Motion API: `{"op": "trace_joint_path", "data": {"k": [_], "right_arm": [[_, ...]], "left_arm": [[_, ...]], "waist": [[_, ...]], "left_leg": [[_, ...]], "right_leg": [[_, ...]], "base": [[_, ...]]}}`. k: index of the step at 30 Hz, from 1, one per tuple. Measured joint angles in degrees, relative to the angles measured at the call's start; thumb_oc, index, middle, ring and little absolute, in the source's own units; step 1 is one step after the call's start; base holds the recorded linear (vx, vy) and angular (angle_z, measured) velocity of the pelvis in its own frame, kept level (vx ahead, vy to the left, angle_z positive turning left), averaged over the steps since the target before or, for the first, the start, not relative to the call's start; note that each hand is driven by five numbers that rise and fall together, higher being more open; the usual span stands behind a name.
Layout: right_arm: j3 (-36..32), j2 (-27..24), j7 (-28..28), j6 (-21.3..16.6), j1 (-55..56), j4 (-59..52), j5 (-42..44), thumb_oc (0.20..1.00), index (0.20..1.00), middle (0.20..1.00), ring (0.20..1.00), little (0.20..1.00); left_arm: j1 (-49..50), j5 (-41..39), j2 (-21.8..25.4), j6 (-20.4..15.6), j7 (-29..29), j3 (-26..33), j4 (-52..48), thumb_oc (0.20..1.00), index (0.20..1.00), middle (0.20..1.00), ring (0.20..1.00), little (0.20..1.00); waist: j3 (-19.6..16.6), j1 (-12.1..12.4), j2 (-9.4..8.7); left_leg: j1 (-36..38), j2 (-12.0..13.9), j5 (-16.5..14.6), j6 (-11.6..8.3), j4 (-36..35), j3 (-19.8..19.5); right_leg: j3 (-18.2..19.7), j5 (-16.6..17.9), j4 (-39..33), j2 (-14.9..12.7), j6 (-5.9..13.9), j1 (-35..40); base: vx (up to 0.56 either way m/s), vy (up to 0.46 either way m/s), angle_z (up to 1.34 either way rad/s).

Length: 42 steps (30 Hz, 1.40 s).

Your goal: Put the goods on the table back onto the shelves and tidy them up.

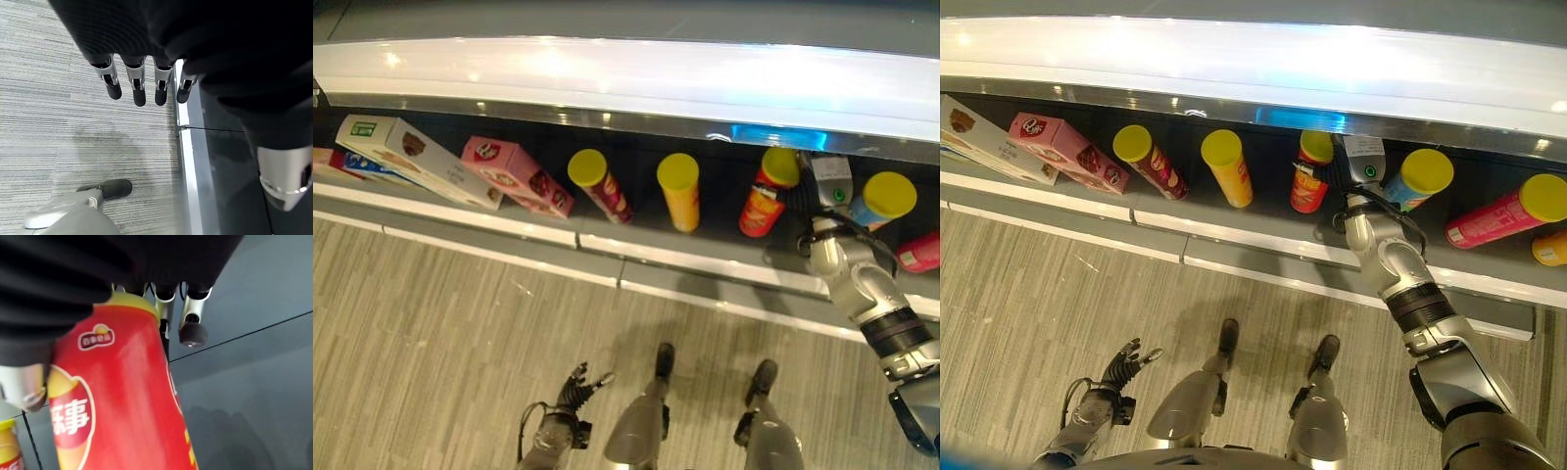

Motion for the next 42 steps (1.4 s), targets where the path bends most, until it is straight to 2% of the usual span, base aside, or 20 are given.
{"op": "trace_joint_path", "data": {"k": [11,17,42], "right_arm": [[3.1,0.3,0.1,-0.2,0.0,0.2,0.0,0.2,0.2,0.2,0.2,0.2],[3.3,0.7,0.1,-0.4,-0.1,2.2,0.1,0.2,0.2,0.2,0.2,0.2],[3.3,0.6,0.0,0.0,-0.5,2.2,0.0,0.2,0.2,0.2,0.2,0.2]], "left_arm": [[0.0,0.0,0.0,0.0,0.2,-0.1,0.1,1.0,1.0,1.0,1.0,1.0],[0.0,0.0,0.0,0.0,0.3,-0.1,0.2,1.0,1.0,1.0,1.0,1.0],[0.0,0.0,-0.1,-0.1,0.4,-0.2,0.1,1.0,1.0,1.0,1.0,1.0]], "waist": [[0.0,0.1,0.77],[-0.1,0.1,1.75],[-0.1,0.0,1.77]], "left_leg": [[-0.5,-0.1,0.1,0.05,0.0,-0.1],[-0.7,-0.1,0.1,0.05,0.0,-0.2],[-0.8,-0.1,0.1,0.05,0.0,-0.1]], "right_leg": [[-0.1,0.0,0.0,0.0,0.02,-0.4],[-0.2,0.0,0.0,-0.1,0.06,-0.5],[-0.2,0.0,0.0,-0.1,0.06,-0.8]], "base": [[0.0,0.0,0.0],[0.0,0.0,0.0],[0.0,0.0,0.0]]}}
